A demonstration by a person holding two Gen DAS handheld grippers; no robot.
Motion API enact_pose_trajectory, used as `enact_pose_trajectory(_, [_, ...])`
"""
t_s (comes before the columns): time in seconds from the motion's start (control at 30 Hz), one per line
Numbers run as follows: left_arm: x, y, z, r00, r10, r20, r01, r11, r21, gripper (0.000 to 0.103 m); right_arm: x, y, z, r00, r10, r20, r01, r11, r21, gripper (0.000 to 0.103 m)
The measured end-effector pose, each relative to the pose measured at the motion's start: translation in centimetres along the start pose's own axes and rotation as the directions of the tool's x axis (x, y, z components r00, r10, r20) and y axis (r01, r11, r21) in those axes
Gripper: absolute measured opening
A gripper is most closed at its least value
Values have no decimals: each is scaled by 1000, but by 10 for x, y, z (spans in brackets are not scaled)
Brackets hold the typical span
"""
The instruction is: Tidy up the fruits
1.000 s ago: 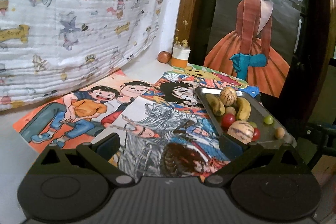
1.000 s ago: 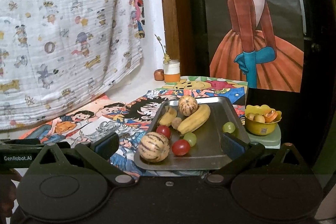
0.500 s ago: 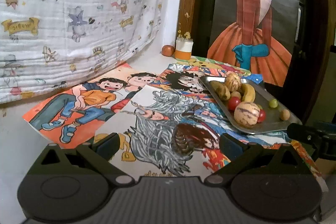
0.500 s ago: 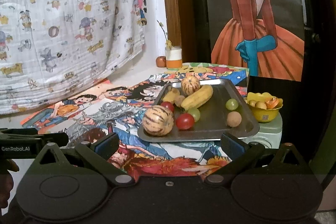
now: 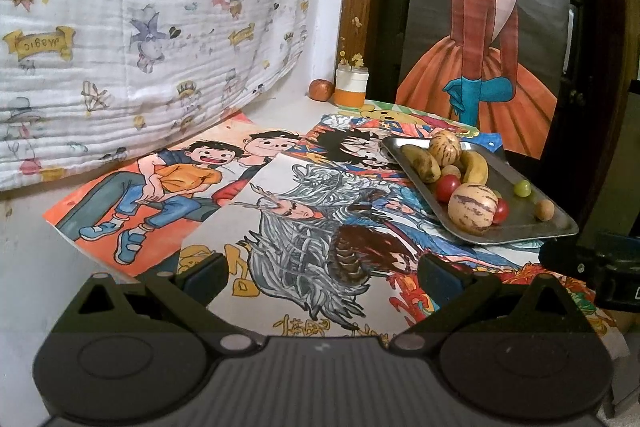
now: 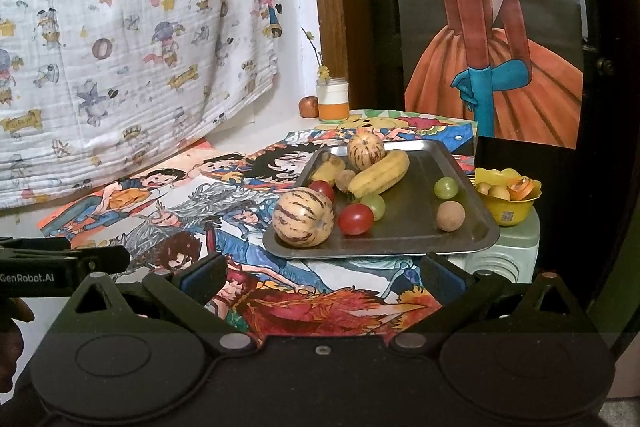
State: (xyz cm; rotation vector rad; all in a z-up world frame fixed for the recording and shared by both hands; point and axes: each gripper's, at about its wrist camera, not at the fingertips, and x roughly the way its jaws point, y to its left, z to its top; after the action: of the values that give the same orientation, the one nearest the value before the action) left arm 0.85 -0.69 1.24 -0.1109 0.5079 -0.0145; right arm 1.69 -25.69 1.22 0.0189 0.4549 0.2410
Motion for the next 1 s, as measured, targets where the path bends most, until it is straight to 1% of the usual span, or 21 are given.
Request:
enact_pose_trajectory(0.87, [1, -1, 0, 1000, 1, -3, -1, 1000, 0, 103, 2, 2, -6, 1000, 4, -9, -4, 1000, 4, 102])
enact_pose_trajectory(1.0, [4, -1, -2, 1000, -4, -21, 4, 1000, -7, 103, 2, 2, -4, 1000, 3, -10, -3, 1000, 4, 102])
